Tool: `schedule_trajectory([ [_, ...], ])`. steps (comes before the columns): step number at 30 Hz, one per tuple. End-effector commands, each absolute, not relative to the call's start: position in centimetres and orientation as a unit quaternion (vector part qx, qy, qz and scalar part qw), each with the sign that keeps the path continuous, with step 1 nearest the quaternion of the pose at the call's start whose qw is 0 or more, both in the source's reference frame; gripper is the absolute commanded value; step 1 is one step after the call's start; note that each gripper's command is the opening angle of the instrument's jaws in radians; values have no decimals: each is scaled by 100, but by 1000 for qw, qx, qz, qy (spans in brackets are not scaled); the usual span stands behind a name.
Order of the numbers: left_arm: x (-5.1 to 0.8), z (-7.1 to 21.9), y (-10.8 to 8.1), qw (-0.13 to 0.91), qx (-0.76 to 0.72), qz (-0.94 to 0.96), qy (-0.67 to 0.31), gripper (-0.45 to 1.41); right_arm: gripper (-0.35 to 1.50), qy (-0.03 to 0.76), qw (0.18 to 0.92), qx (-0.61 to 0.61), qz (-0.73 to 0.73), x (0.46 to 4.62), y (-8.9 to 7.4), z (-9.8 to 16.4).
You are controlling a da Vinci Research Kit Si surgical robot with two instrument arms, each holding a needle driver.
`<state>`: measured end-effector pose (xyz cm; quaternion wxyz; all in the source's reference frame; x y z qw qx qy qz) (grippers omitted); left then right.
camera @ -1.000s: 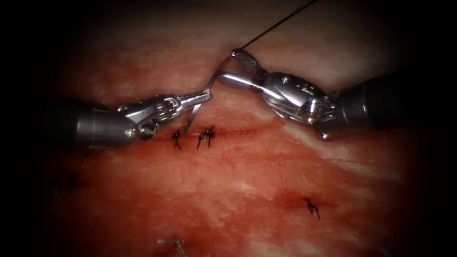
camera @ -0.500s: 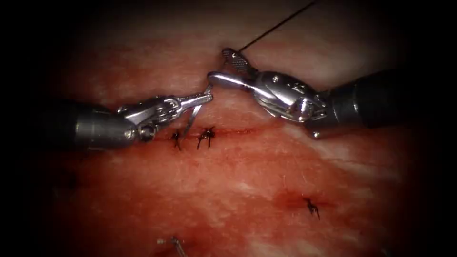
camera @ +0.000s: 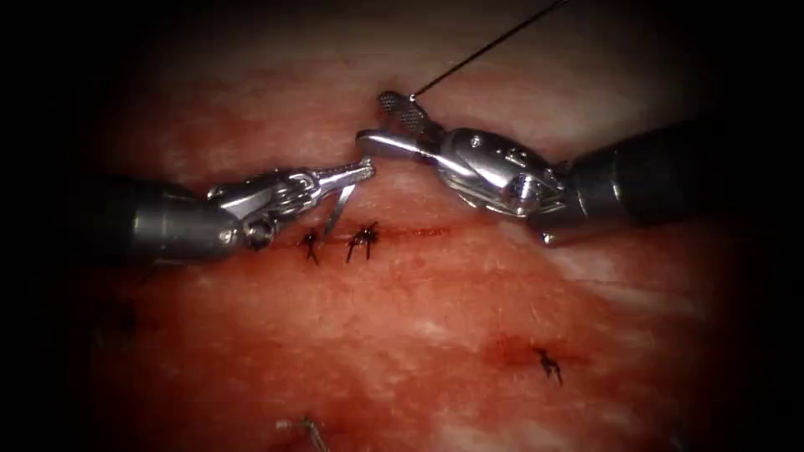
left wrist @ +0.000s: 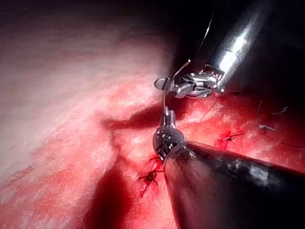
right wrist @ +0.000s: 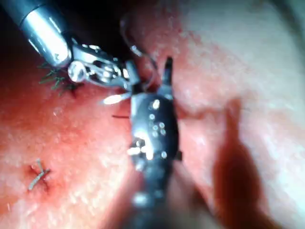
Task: Wound Closure
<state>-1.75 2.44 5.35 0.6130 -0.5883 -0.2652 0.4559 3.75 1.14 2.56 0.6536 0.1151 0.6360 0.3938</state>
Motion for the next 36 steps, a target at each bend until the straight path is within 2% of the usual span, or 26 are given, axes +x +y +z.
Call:
schedule_trajectory([
  [1, -181, 541, 240, 613, -588, 457, -265, -45, 5, 636, 653, 114, 395, 380, 111, 261],
  [3, -181, 541, 240, 613, -588, 457, -265, -45, -35, 636, 653, 114, 395, 381, 110, 262],
  [12, -184, 538, 238, 606, -592, 475, -240, -45, -35, 640, 650, 112, 394, 376, 111, 265],
  [13, -185, 537, 238, 596, -596, 487, -228, -11, -35, 641, 648, 114, 396, 376, 111, 265],
  [15, -188, 537, 241, 574, -606, 514, -198, 26, -35, 641, 648, 114, 396, 375, 111, 265],
  [17, -192, 537, 246, 545, -617, 544, -160, 47, -35, 641, 649, 112, 394, 374, 111, 265],
  [19, -199, 539, 252, 489, -632, 593, -100, 83, -35, 643, 649, 110, 392, 374, 111, 265],
  [21, -205, 541, 255, 462, -645, 600, -101, 108, -35, 644, 652, 108, 387, 372, 110, 265],
  [23, -208, 545, 256, 429, -665, 601, -115, 118, -35, 645, 654, 106, 381, 368, 109, 264],
  [27, -202, 542, 252, 375, -673, 634, -64, 120, -35, 649, 663, 98, 360, 349, 106, 262],
  [29, -193, 535, 250, 349, -692, 631, -33, 113, -35, 647, 677, 99, 338, 333, 110, 263],
  [30, -189, 534, 252, 333, -713, 615, -53, 111, -35, 646, 685, 96, 324, 327, 113, 264],
  [33, -181, 531, 256, 337, -728, 587, -108, 93, -35, 645, 698, 92, 295, 319, 115, 267],
  [36, -178, 528, 256, 303, -737, 583, -160, 59, -35, 655, 716, 74, 232, 313, 117, 270],
])
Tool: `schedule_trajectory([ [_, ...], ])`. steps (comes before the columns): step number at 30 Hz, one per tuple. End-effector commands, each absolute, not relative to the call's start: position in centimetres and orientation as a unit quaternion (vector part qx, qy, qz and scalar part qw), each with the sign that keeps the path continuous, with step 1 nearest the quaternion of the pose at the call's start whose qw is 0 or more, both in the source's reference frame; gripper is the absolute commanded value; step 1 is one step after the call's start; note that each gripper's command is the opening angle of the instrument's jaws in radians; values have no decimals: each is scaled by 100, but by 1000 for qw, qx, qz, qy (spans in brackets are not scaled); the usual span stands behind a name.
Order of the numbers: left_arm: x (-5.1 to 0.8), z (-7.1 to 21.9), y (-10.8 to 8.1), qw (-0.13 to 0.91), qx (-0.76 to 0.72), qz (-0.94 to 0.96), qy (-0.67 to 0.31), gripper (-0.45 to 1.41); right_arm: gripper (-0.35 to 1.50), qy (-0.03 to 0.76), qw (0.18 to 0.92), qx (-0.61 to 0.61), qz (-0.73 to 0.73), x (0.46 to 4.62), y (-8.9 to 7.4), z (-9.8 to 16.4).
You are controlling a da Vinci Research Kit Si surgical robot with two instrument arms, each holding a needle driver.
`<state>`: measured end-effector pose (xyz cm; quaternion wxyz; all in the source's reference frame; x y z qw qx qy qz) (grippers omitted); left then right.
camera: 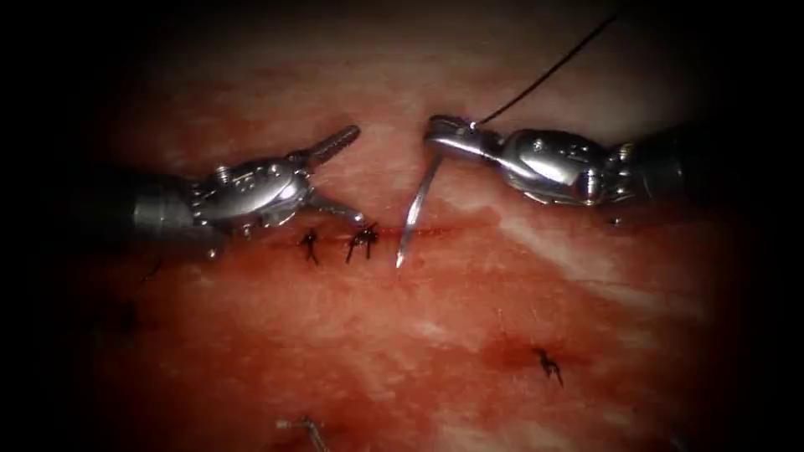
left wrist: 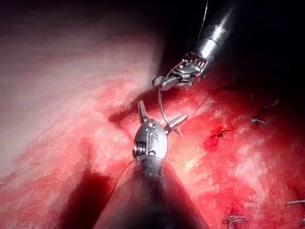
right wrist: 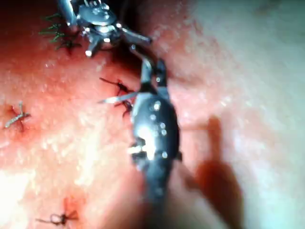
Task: Wound Closure
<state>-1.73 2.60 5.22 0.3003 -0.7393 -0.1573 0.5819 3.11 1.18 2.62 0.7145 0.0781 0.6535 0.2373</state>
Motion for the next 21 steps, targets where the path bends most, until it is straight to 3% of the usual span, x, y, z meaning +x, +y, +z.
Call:
schedule_trajectory([
  [1, -178, 527, 254, 298, -733, 587, -169, 42, -35, 656, 718, 72, 223, 313, 118, 271],
  [3, -176, 522, 250, 286, -715, 609, -191, 26, -35, 658, 723, 63, 200, 313, 119, 272],
  [9, -178, 505, 235, 266, -584, 717, -272, 34, -35, 670, 735, 17, 100, 312, 124, 278],
  [13, -189, 508, 214, 274, -550, 747, -255, 29, -35, 672, 739, -14, 43, 316, 125, 278],
  [21, -232, 533, 184, 266, -510, 787, -224, 37, -35, 671, 740, -37, -7, 322, 121, 282],
])
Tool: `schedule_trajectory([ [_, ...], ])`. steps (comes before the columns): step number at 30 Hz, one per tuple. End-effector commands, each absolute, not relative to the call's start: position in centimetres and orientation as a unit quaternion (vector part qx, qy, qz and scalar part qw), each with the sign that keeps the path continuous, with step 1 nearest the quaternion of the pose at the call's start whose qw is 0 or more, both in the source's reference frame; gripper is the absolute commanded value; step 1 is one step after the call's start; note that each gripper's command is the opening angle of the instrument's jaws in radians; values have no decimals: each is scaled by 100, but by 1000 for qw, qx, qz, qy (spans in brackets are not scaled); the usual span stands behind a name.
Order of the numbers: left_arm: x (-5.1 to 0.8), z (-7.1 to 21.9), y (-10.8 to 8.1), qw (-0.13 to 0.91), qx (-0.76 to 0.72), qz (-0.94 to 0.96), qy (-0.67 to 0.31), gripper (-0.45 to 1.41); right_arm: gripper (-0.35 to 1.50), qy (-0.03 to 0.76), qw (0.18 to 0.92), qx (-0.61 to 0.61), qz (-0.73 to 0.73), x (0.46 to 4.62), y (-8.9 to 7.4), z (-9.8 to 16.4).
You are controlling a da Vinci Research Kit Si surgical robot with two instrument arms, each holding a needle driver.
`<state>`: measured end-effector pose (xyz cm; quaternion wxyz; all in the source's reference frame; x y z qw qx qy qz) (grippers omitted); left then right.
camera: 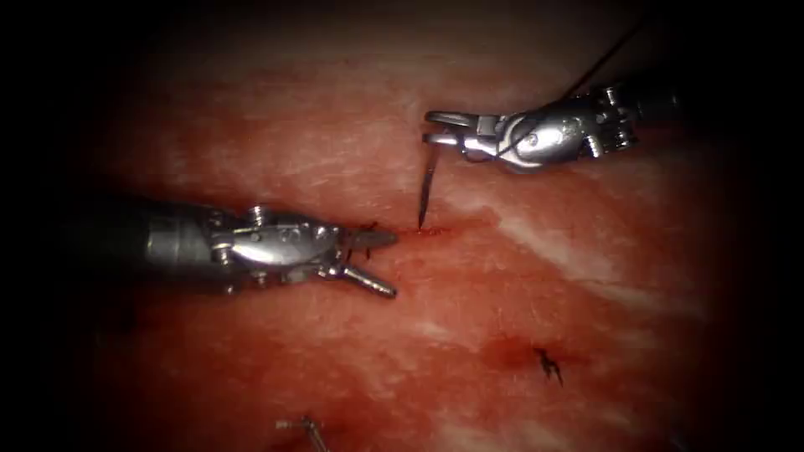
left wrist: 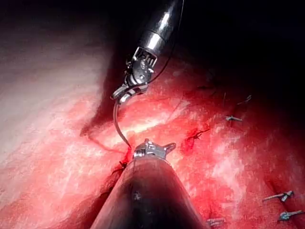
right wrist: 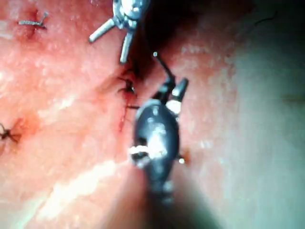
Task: Wound Closure
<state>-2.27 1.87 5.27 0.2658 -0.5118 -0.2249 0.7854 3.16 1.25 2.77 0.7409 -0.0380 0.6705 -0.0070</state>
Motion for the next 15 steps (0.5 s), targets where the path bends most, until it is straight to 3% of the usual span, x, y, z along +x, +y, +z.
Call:
schedule_trajectory([
  [1, -236, 536, 182, 265, -508, 790, -218, 37, -35, 671, 741, -41, -16, 322, 121, 282],
  [15, -268, 638, 136, 252, -445, 845, -158, 41, -35, 653, 746, -106, -72, 328, 112, 291],
])
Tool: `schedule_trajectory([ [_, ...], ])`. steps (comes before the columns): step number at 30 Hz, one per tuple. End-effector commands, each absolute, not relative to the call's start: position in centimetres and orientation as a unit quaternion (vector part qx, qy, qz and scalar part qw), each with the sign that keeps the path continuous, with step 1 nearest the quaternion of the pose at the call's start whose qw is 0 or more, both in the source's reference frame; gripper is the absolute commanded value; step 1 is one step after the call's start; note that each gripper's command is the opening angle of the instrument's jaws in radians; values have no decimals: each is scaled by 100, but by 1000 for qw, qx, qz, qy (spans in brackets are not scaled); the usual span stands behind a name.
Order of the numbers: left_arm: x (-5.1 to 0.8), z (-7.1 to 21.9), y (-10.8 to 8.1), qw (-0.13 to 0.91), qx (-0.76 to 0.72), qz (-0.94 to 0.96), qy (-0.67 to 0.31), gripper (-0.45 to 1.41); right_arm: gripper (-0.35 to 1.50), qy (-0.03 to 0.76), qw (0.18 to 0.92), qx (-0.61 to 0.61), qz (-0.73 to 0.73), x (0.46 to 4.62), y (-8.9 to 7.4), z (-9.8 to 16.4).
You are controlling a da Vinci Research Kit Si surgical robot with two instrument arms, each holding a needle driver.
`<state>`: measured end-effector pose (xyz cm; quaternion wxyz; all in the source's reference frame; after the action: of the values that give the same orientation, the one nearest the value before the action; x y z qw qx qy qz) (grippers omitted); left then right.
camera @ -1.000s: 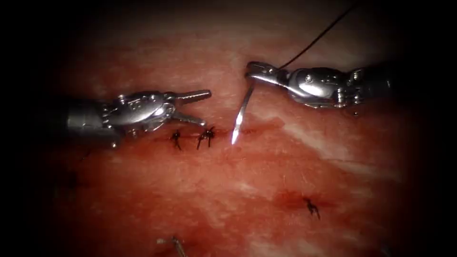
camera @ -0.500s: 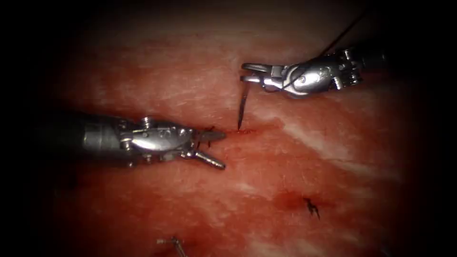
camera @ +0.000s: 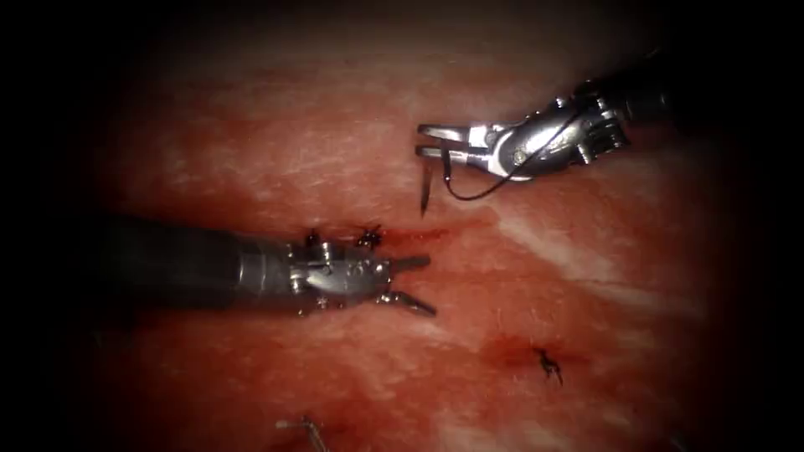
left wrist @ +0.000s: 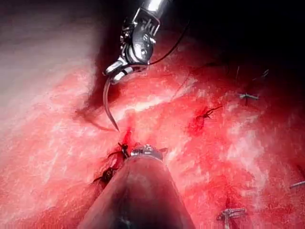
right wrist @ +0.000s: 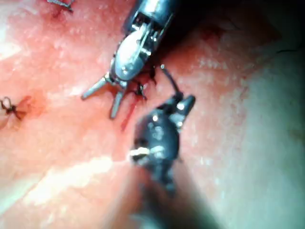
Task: Wound Closure
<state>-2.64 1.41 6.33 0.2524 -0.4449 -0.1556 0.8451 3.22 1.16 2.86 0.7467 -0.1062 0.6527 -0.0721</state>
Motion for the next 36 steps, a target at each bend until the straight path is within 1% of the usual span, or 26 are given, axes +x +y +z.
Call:
schedule_trajectory([
  [1, -268, 640, 132, 250, -444, 846, -158, 42, -35, 653, 746, -108, -75, 329, 111, 291],
  [11, -272, 636, 114, 244, -443, 847, -164, 47, -35, 652, 742, -127, -94, 328, 101, 300],
  [22, -270, 634, 116, 242, -445, 846, -168, 47, -35, 658, 723, -176, -117, 328, 90, 307],
  [36, -267, 638, 117, 240, -444, 846, -169, 47, -35, 670, 711, -186, -104, 330, 86, 291],
])
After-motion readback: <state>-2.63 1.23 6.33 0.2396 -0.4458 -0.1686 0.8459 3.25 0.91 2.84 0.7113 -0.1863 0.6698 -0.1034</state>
